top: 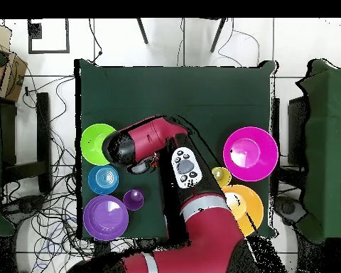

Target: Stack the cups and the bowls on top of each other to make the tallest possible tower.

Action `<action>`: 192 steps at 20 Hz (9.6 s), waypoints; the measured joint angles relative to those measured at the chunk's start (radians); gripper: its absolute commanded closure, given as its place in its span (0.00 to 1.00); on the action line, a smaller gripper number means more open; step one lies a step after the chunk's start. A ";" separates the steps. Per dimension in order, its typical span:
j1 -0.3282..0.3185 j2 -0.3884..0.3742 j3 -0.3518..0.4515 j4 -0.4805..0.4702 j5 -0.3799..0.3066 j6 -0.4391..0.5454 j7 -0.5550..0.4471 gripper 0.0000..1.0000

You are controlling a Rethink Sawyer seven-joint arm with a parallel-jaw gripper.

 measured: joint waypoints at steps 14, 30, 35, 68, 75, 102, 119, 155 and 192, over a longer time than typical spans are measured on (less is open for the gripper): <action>-0.020 -0.022 0.003 0.014 0.000 0.000 0.000 0.00; -0.263 -0.108 0.031 0.198 -0.009 -0.111 0.000 0.00; -0.290 -0.073 0.049 0.230 -0.009 -0.190 0.000 0.00; -0.468 -0.266 0.192 0.485 0.056 -0.239 0.000 0.00; -0.539 -0.348 0.198 0.530 0.056 -0.239 0.000 0.00; -0.608 -0.078 0.195 0.505 -0.152 -0.277 0.000 0.00; -0.526 -0.008 0.118 0.511 -0.204 -0.459 0.000 0.00; -0.401 -0.020 -0.065 0.636 -0.153 -0.640 0.014 0.00; -0.365 0.200 -0.113 0.545 -0.154 -0.747 0.014 1.00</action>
